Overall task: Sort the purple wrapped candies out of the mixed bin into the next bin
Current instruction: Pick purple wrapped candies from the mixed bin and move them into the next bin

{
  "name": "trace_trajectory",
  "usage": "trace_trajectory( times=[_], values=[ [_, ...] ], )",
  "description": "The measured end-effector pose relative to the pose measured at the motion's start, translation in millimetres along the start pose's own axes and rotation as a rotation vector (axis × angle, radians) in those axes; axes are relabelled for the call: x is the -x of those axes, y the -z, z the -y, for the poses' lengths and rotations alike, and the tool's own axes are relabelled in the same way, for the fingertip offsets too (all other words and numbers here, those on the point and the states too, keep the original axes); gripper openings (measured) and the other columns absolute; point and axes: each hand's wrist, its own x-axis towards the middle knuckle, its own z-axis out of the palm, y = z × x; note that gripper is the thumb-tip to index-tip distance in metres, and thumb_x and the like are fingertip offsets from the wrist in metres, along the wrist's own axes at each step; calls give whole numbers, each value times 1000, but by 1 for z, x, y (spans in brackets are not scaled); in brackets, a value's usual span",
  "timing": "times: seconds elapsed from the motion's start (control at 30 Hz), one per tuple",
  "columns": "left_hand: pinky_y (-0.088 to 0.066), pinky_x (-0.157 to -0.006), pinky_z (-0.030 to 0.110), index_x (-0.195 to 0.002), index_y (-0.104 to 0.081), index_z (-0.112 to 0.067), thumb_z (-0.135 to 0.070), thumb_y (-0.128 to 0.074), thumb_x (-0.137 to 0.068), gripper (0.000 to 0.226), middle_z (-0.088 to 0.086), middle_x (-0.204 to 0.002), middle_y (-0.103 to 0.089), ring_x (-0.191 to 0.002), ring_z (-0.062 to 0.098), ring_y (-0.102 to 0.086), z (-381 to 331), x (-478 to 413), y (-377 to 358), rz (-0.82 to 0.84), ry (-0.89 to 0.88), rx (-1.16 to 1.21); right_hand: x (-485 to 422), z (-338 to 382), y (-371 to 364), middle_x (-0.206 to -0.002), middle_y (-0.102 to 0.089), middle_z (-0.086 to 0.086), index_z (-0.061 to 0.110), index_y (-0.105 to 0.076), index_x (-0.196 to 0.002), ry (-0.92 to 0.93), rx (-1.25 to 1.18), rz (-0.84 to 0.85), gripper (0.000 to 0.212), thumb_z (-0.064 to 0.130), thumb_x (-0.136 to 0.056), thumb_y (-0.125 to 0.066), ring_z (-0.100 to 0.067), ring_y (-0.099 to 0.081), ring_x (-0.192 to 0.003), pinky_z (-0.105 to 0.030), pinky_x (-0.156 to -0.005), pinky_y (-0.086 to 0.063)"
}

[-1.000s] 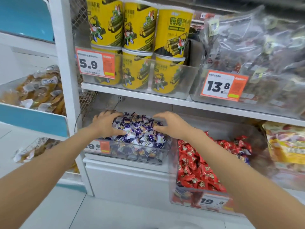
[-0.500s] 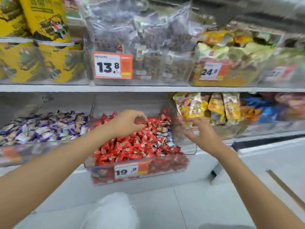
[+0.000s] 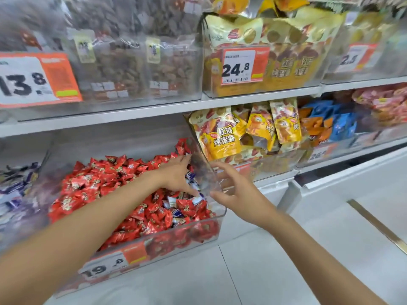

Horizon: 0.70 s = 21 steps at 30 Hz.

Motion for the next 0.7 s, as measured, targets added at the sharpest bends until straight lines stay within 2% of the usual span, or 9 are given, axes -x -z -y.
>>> trace_trajectory(
  times=[0.1,0.23,0.4,0.47,0.5,0.6,0.67,0.7],
  values=[
    [-45,-97,39,-147,-25,-11,-73,-68,-66,111,14,-145,-31,-125,33,-46,-8,-6,-2,-13,34,-98,-1,1,0,-102,-56,4,42,-45,-128,-13,-18,0,58,10,-87,-69,-12,-59,-86,-33,-78,-54],
    [-47,-93,38,-151,-15,-12,-64,-64,-74,105,16,-150,-20,-122,38,-48,-22,-7,-12,64,33,-170,-3,3,0,-103,-54,-2,40,-46,-127,-19,-38,15,57,5,-86,-65,-18,-58,-87,-36,-76,-54],
    [-47,-90,39,-144,-32,-12,-61,-73,-72,96,14,-134,-47,-115,34,-53,-10,-9,-9,-51,-34,-80,-4,4,-1,-105,-53,-9,42,-47,-123,-25,-72,13,60,0,-83,-63,-13,-54,-80,-37,-73,-53],
    [-44,-90,34,-139,-46,-12,-54,-74,-76,81,7,-131,-56,-116,28,-55,0,-5,-1,-56,-87,65,-3,5,-1,-105,-53,-10,41,-47,-125,-34,-84,13,60,0,-83,-63,-14,-54,-80,-37,-74,-53],
    [-42,-90,33,-133,-53,-9,-49,-75,-78,71,5,-121,-59,-113,25,-55,3,-1,3,-66,-113,168,-3,5,-1,-106,-53,-9,41,-47,-126,-40,-86,12,61,0,-84,-63,-14,-54,-80,-37,-74,-53],
    [-40,-75,30,-100,-61,-12,-39,-73,-83,34,0,-94,-52,-87,15,-50,9,21,16,-123,-164,430,-1,7,-1,-108,-52,-9,43,-47,-125,-55,-74,4,61,1,-84,-63,-12,-53,-79,-36,-75,-53],
    [-35,-61,23,-82,-61,-6,-34,-71,-86,30,-2,-72,-54,-66,10,-49,10,40,28,-158,-171,604,-1,7,-1,-107,-53,-9,41,-47,-128,-64,-61,2,60,2,-85,-63,-12,-52,-78,-33,-74,-53],
    [-35,-56,19,-79,-64,-7,-31,-70,-86,26,-8,-62,-56,-57,5,-49,11,49,34,-173,-153,679,-2,8,-1,-107,-54,-8,39,-47,-130,-67,-52,5,60,3,-85,-64,-13,-53,-78,-32,-73,-52]
  ],
)
